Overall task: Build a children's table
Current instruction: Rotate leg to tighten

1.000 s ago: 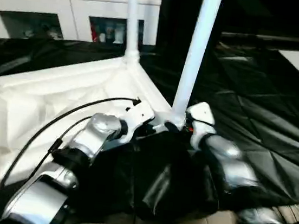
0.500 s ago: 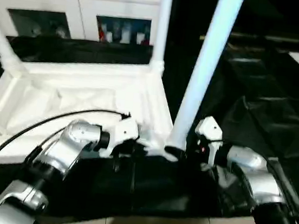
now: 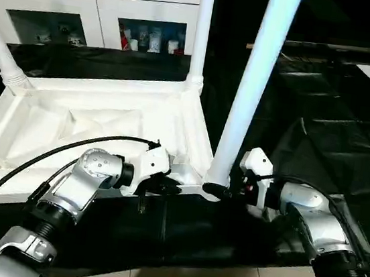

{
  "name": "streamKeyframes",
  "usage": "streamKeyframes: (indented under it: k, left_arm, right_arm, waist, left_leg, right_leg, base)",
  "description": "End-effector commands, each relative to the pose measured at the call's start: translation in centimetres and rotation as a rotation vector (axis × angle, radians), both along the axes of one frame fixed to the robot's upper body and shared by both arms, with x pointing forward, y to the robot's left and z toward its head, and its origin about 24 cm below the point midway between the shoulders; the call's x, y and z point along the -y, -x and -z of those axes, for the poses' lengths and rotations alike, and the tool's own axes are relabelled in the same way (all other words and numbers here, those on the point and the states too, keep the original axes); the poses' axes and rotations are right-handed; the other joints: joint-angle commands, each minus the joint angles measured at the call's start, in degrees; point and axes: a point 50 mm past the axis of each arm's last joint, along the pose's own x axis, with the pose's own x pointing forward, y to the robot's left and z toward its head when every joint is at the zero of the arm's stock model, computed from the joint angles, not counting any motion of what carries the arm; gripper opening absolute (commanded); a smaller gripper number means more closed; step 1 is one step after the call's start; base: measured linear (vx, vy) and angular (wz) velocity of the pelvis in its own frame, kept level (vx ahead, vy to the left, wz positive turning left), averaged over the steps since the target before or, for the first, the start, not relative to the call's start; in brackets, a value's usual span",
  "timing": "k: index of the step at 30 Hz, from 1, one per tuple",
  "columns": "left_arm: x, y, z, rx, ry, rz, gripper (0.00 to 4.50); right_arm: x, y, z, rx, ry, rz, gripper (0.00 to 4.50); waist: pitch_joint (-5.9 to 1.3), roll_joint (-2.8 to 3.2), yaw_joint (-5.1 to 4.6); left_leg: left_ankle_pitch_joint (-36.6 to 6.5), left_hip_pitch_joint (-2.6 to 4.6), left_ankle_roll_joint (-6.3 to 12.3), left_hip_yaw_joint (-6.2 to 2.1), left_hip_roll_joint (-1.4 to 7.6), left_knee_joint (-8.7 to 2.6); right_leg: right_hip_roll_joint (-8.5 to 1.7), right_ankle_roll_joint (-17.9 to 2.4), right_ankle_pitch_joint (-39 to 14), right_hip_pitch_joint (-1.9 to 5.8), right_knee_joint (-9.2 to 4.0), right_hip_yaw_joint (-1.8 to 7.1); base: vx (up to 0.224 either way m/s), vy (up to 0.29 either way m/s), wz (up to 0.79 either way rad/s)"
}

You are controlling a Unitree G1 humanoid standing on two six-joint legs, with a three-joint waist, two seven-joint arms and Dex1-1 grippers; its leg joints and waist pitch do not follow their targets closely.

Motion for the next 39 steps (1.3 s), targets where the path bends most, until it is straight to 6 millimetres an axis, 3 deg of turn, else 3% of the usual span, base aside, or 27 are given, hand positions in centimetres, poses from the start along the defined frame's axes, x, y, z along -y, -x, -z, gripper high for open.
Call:
streamKeyframes:
  k: [1, 8, 12, 14, 16, 19, 21, 22, 24, 26, 31, 32, 39]
  left_arm:
    - [0.1, 1.0, 1.2, -0.062, -0.023, 0.031, 0.00]
    - [0.4, 0.8, 1.5, -0.076, -0.004, -0.014, 0.00]
    - [0.8, -0.3, 1.8, -0.061, -0.007, -0.125, 0.00]
    - [1.6, -1.5, 2.1, -0.051, -0.005, -0.244, 0.00]
    - [1.9, -1.8, 2.1, -0.048, -0.005, -0.272, 0.00]
    - [3.1, -3.3, 1.9, -0.022, -0.007, -0.405, 0.00]
    - [3.6, -3.7, 1.8, -0.022, -0.010, -0.450, 0.00]
    - [3.9, -4.0, 1.8, -0.022, -0.010, -0.474, 0.00]
    - [4.3, -4.3, 1.8, -0.021, -0.011, -0.506, 0.00]
    - [4.6, -4.5, 1.8, -0.019, -0.016, -0.518, 0.00]
    - [4.9, -4.6, 1.7, -0.013, -0.015, -0.505, 0.00]
    - [4.9, -4.6, 1.7, -0.013, -0.015, -0.505, 0.00]
    - [4.2, -4.3, 2.3, -0.014, -0.037, -0.465, 0.00]
  right_arm:
    - [0.3, 0.2, 0.2, -0.006, 0.013, 0.004, 2.67]
    - [-0.3, -0.1, 0.8, -0.020, -0.006, 0.075, 2.63]
    - [-0.8, -1.3, 1.3, -0.012, -0.005, 0.267, 2.63]
    - [-2.1, -2.4, 1.6, -0.054, -0.047, 0.428, 2.63]
    - [-2.5, -2.6, 1.7, -0.065, -0.058, 0.461, 2.62]
    - [-4.2, -3.6, 2.0, -0.079, -0.025, 0.614, 2.62]
    - [-4.9, -3.9, 2.2, -0.101, -0.006, 0.684, 2.62]
    - [-5.4, -4.1, 2.3, -0.110, 0.007, 0.721, 2.62]
    - [-6.1, -4.3, 2.4, -0.117, 0.023, 0.770, 2.62]
    - [-7.1, -4.3, 2.4, -0.118, 0.027, 0.776, 2.62]
    - [-9.2, -4.0, 1.7, -0.089, -0.053, 0.664, 2.62]
    - [-9.2, -4.0, 1.7, -0.089, -0.053, 0.664, 2.97]
    - [-8.5, -4.4, 1.2, -0.048, -0.076, 0.677, 3.74]
  waist:
    - [-3.07, -0.87, 0.10]
    - [-3.03, -0.75, -0.04]
    - [-2.65, -0.73, -0.68]
    - [-2.55, -0.61, -1.18]
    - [-2.53, -0.58, -1.31]
    - [-2.50, -0.49, -1.56]
    - [-2.75, -0.54, -1.19]
    - [-2.55, -0.44, -1.36]
    - [-2.77, -0.45, -1.38]
    - [-2.79, -0.43, -1.20]
    - [-2.74, -0.48, -1.06]
    - [-2.76, -0.52, -1.07]
    - [-2.56, -0.53, -1.20]
  left_leg:
    - [-8.5, -0.26, 5.65, -0.94, 2.41, -3.33]
    - [-8.3, -0.29, 5.64, -0.95, 2.33, -3.33]
    - [-11.7, -0.16, 3.59, -1.09, 2.16, -3.68]
    - [-13.6, -0.10, 2.09, -1.30, 2.05, -3.90]
    - [-15.4, 0.23, 1.32, -1.43, 2.10, -3.94]
    - [-16.1, 0.44, 0.68, -1.40, 1.89, -3.95]
    - [-14.6, 0.24, 1.07, -1.44, 2.05, -3.90]
    - [-14.8, 0.18, 1.25, -1.30, 1.91, -3.99]
    - [-14.9, 0.28, 0.90, -1.37, 1.72, -3.87]
    - [-13.9, 0.06, 1.37, -1.38, 1.85, -3.92]
    - [-14.3, 0.03, 2.40, -1.28, 1.87, -3.90]
    - [-14.3, 0.02, 2.41, -1.29, 1.89, -3.90]
    - [-16.2, -0.01, 2.09, -1.53, 2.01, -4.26]
  right_leg:
    - [-3.23, -13.5, -8.8, 3.12, -3.99, 2.74]
    - [-3.22, -13.6, -8.9, 3.12, -3.99, 2.71]
    - [-3.21, -12.0, -15.7, 2.88, -4.78, 2.66]
    - [-3.19, -10.8, -19.7, 2.80, -5.11, 2.62]
    - [-3.32, -9.9, -22.3, 2.57, -5.46, 2.64]
    - [-3.21, -9.6, -23.0, 2.13, -5.58, 2.74]
    - [-3.42, -9.8, -20.1, 2.52, -5.43, 2.81]
    - [-3.16, -10.0, -19.4, 2.27, -5.43, 2.81]
    - [-3.33, -9.9, -20.5, 2.42, -5.54, 2.73]
    - [-3.35, -10.2, -17.6, 2.59, -5.30, 2.78]
    - [-3.44, -10.1, -17.7, 2.56, -5.38, 2.76]
    - [-3.46, -10.0, -17.9, 2.61, -5.39, 2.77]
    - [-3.53, -8.9, -21.7, 2.47, -5.78, 2.67]
  base:
    - [0.000, 0.000, 0.00]
    - [0.000, 0.000, 0.00]
    - [0.000, 0.000, 0.00]
    - [0.000, 0.000, 0.00]
    - [0.000, 0.000, 0.00]
    - [0.000, 0.000, 0.00]
    - [0.000, 0.000, 0.00]
    - [0.000, 0.000, 0.00]
    - [0.000, 0.000, 0.00]
    - [0.000, 0.000, 0.00]
    - [0.000, 0.000, 0.00]
    - [0.000, 0.000, 0.00]
    - [0.000, 0.000, 0.00]
